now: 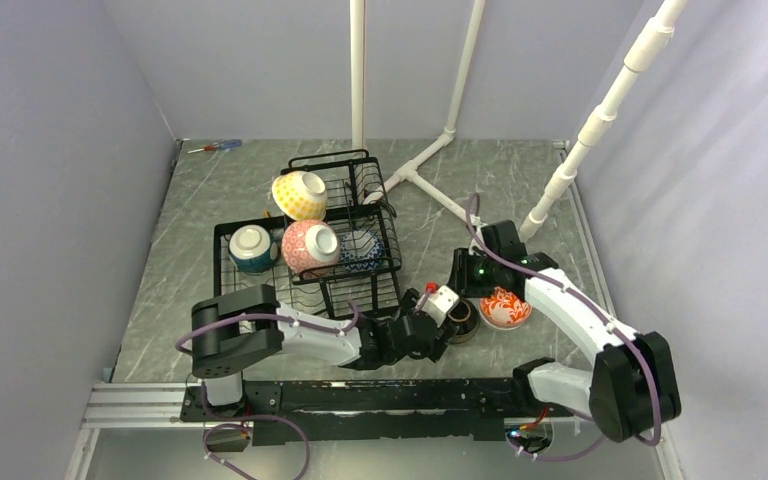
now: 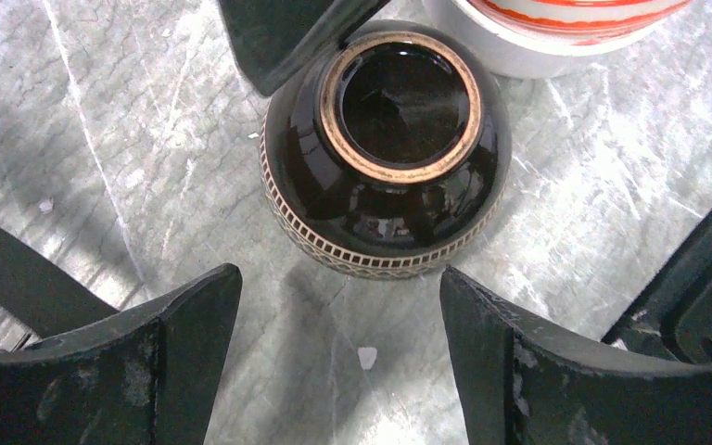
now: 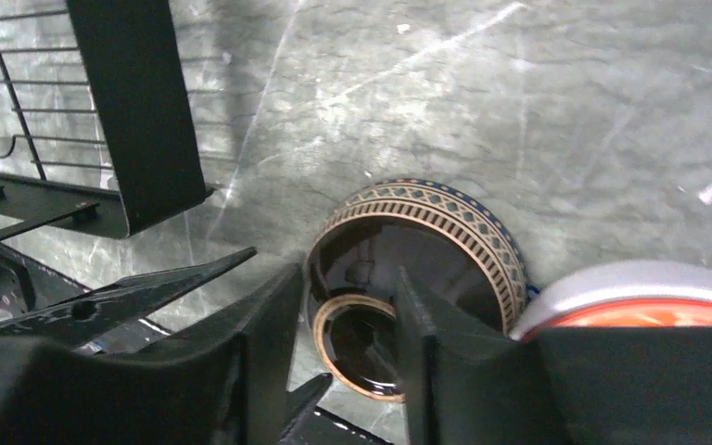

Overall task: Load the bowls into the dish rack
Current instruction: Pick up the bowl from the center of the board.

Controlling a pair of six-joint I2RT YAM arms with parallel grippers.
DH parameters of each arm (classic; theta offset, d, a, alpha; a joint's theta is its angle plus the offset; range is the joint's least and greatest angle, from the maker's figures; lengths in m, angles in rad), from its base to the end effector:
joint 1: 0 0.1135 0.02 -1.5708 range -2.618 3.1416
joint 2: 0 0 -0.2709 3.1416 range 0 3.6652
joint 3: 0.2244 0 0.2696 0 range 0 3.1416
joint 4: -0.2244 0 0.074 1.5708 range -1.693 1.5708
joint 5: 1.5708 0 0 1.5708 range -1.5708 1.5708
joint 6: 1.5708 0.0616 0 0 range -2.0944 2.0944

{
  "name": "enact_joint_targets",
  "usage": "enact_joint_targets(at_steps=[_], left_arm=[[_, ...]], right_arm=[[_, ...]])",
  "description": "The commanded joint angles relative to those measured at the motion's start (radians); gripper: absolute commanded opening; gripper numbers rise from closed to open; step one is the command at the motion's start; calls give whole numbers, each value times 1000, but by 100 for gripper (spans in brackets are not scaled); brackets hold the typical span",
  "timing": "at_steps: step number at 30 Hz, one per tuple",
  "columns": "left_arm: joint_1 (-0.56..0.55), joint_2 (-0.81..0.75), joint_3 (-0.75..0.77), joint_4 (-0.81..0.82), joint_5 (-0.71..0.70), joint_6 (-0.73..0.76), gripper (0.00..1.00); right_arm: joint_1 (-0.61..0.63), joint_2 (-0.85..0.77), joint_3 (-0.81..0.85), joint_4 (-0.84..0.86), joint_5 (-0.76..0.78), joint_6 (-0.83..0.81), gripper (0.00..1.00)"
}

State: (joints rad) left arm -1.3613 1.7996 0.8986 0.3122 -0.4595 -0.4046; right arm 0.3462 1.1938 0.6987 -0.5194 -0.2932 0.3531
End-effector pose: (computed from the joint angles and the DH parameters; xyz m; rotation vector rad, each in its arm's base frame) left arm 0.1097 -0.3847 0.1368 0.7428 2.0101 -0.5627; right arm 0.2294 0.1017 0.1804 -0.1025 2.6494 0.6266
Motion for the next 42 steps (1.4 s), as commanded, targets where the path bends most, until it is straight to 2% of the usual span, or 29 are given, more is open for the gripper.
enact_joint_targets(at_steps=[1, 4, 7, 10, 16, 19, 26, 33, 34, 39, 42], left_arm=[[-2, -74, -39, 7, 32, 10, 84], [-3, -90, -75, 49, 54, 24, 85], [-5, -103, -94, 84, 80, 33, 84], [-9, -104, -95, 93, 93, 58, 84], [-17, -117, -105, 112, 113, 90, 84], [-19, -124, -111, 115, 117, 97, 84], [-19, -115, -130, 146, 155, 96, 86], [-19, -70, -174, 265, 219, 136, 88], [-19, -64, -178, 277, 226, 141, 88], [-17, -37, -186, 315, 261, 153, 86], [-11, -26, -186, 309, 245, 134, 85]], right_arm=[[-36, -72, -46, -2, 29, 63, 50], [-41, -74, -50, -13, 33, 83, 58], [-44, -69, -60, -14, 45, 102, 60], [-46, -77, -72, -12, 81, 128, 61], [-52, -94, -64, -78, 325, 213, 58], [-68, -93, -68, -87, 371, 238, 57], [-137, -130, -98, -51, 303, 232, 56], [-152, -116, -83, -7, 40, 137, 59], [-155, -121, -89, -1, 12, 136, 61], [-162, -174, -122, 23, -87, 140, 81], [-162, -187, -148, 42, -121, 150, 87]])
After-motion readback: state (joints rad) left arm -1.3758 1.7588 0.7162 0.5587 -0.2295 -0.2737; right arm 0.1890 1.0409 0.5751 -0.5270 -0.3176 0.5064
